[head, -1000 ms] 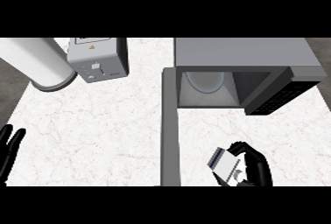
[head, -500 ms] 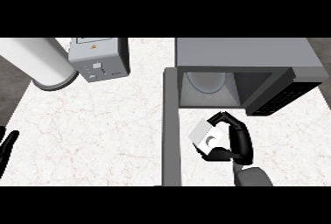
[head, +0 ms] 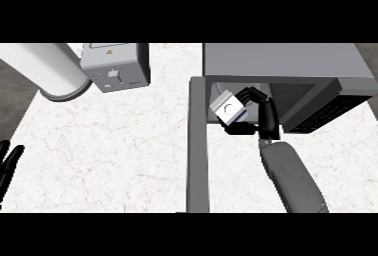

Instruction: Pick up the milk, place it into the microwave and close the microwave

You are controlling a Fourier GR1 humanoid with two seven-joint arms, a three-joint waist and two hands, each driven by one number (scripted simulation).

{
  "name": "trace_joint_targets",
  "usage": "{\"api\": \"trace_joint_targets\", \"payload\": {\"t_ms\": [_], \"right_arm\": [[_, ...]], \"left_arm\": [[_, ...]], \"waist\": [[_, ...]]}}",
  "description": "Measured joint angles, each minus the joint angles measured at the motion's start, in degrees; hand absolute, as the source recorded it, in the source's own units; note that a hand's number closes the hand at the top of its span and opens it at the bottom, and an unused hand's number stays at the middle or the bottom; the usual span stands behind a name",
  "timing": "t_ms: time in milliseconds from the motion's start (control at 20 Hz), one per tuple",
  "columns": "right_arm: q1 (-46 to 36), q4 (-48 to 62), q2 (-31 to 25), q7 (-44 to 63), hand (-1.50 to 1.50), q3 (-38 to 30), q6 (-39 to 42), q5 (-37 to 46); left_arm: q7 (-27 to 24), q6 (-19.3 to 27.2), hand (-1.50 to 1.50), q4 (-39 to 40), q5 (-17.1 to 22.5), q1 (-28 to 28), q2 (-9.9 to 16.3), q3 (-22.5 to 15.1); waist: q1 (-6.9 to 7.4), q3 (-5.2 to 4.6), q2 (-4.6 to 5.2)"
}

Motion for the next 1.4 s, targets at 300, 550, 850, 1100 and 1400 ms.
{"api": "trace_joint_targets", "payload": {"t_ms": [300,550,850,1100,1400], "right_arm": [[-11.27,15.57,-3.4,-2.26,1.5,-5.15,-1.6,0.88],[-18.8,25.07,-7.02,-2.02,1.5,-8.81,-6.21,1.6],[-23.09,31.4,-9.88,-4.44,-1.5,-10.04,-16.18,4.39],[-27.15,37.81,-10.29,-2.68,-1.5,-7.12,-17.63,8.77],[-30.1,41.73,-9.58,-1.98,-1.5,-5.83,-15.07,10.72]], "left_arm": [[-1.4,-1.86,-1.5,2.15,1.43,-0.85,1.07,1.93],[-0.53,-1.46,-1.5,2.86,1.11,-2.96,1.29,1.55],[-0.65,-1.78,-1.5,3.23,0.36,-3.38,1.46,1.28],[-1.16,-2.17,-1.5,4.21,-1.22,-3.89,1.84,1.06],[-1.37,-1.78,-1.5,4.3,-3.67,-4.55,1.46,-0.06]], "waist": [[0.85,0.04,0.34],[1.65,0.09,0.87],[3.19,0.13,1.47],[4.06,0.12,1.76],[4.1,0.16,1.84]]}}
